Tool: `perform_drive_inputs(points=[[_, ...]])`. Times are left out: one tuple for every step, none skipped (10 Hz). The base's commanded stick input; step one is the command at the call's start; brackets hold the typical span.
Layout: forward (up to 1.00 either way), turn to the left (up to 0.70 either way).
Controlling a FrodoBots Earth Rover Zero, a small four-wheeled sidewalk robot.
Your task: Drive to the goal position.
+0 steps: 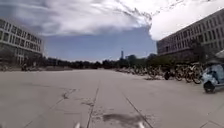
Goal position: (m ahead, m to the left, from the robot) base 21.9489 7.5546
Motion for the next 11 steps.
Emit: perform_drive_inputs(points=[[0.70,0.00],[0.70,0.00],[0.70,0.00],[0.70,0.05],[0.70,0.14],[0.70,0.14],[0.70,0.14],[0.70,0.14],[0.70,0.13],[0.70,0.11],[0.70,0.05]])
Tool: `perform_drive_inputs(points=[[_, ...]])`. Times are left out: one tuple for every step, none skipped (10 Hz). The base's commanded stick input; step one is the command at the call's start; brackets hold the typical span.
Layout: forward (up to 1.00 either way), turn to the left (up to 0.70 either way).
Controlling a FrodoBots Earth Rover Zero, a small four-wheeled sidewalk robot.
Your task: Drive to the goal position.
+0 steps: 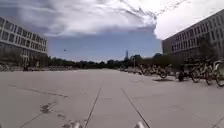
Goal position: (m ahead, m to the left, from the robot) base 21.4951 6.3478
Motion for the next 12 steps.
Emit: perform_drive_inputs(points=[[0.70,0.00],[0.70,0.00],[0.70,0.00],[0.70,0.00],[0.70,0.00],[0.70,0.00],[0.70,0.00],[0.70,0.00],[0.70,0.00],[0.70,0.00],[0.70,0.00],[0.70,0.00]])
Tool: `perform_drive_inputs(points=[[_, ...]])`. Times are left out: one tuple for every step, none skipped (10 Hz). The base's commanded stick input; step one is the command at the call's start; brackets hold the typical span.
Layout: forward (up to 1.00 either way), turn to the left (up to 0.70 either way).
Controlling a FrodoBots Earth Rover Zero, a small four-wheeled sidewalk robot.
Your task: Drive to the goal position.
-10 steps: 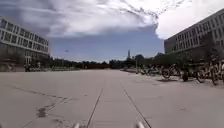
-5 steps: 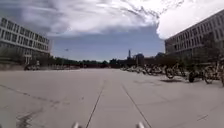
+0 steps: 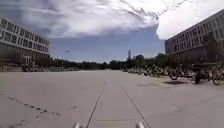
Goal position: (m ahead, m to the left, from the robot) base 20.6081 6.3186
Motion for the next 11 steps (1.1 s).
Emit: perform_drive_inputs(points=[[0.70,0.00],[0.70,0.00],[0.70,0.00],[0.70,0.00],[0.70,0.00],[0.70,0.00],[0.70,0.00],[0.70,0.00],[0.70,0.00],[0.70,0.00],[0.70,0.00]])
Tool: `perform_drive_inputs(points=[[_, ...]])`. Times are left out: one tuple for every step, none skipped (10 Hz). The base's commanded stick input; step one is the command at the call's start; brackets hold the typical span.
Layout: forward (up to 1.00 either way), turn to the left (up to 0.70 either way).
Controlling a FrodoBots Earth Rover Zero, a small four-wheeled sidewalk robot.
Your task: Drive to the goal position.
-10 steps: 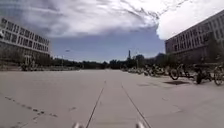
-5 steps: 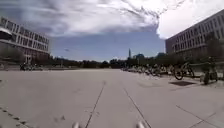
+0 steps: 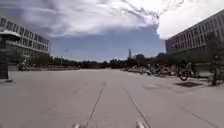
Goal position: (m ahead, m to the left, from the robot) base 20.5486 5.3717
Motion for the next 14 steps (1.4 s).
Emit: perform_drive_inputs(points=[[0.70,0.00],[0.70,0.00],[0.70,0.00],[0.70,0.00],[0.70,0.00],[0.70,0.04],[0.70,0.09],[0.70,0.14],[0.70,0.09],[0.70,0.03],[0.70,0.00],[0.70,0.00],[0.70,0.00],[0.70,0.00]])
